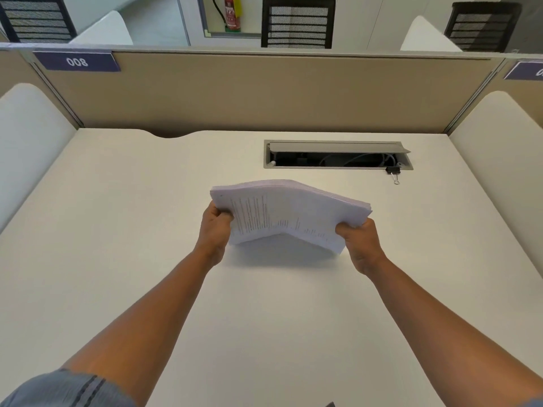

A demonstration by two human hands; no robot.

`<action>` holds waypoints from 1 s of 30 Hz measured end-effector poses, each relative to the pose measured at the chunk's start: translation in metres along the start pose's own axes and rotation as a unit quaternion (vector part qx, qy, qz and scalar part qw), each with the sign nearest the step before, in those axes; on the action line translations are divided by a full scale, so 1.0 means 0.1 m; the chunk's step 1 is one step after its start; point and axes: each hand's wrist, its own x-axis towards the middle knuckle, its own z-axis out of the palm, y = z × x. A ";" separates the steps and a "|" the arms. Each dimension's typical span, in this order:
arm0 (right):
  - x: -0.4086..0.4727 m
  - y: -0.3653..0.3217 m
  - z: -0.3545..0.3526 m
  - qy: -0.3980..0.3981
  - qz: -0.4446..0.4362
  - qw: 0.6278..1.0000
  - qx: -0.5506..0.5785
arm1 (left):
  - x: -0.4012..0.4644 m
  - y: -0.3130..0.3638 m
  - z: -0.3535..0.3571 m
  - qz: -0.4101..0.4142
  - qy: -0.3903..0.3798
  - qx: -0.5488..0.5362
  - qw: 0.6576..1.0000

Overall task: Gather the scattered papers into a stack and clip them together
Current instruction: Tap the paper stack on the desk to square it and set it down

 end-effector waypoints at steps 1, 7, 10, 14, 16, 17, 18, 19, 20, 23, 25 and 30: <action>0.00 -0.01 -0.01 -0.002 -0.005 1.000 0.001 | 0.00 0.00 0.01 0.001 0.006 -0.009 1.000; -0.02 0.08 -0.10 -0.014 0.014 0.999 -0.027 | -0.03 -0.07 -0.01 0.000 0.008 0.003 1.000; -0.02 0.09 -0.10 -0.014 0.016 1.000 -0.023 | 0.01 -0.06 0.02 0.008 0.004 0.007 1.000; -0.01 0.11 -0.10 -0.016 0.015 1.000 -0.019 | 0.04 -0.10 0.03 -0.005 -0.002 0.011 1.000; 0.00 0.10 -0.10 -0.017 0.014 1.000 -0.021 | 0.03 -0.11 0.04 -0.014 -0.003 0.008 1.000; 0.01 0.10 -0.10 -0.020 0.011 0.999 -0.023 | 0.03 -0.11 0.04 -0.016 -0.003 0.007 1.000; 0.01 0.10 -0.11 -0.023 0.008 0.999 -0.025 | 0.03 -0.11 0.04 -0.021 0.000 0.006 1.000; 0.01 0.10 -0.12 -0.028 0.004 0.999 -0.027 | 0.04 -0.11 0.04 -0.027 0.003 0.004 1.000; 0.02 0.11 -0.13 -0.029 0.002 0.999 -0.031 | 0.05 -0.11 0.03 -0.032 0.006 0.005 0.999; 0.02 0.11 -0.15 -0.016 0.006 0.999 -0.036 | 0.06 -0.11 0.02 -0.036 0.016 0.014 0.999; 0.02 0.08 -0.15 -0.007 0.004 0.999 -0.034 | 0.05 -0.09 0.02 -0.028 0.033 0.020 0.999; 0.04 0.01 -0.14 -0.014 -0.011 1.000 -0.026 | 0.05 -0.05 0.01 0.004 0.064 0.010 0.998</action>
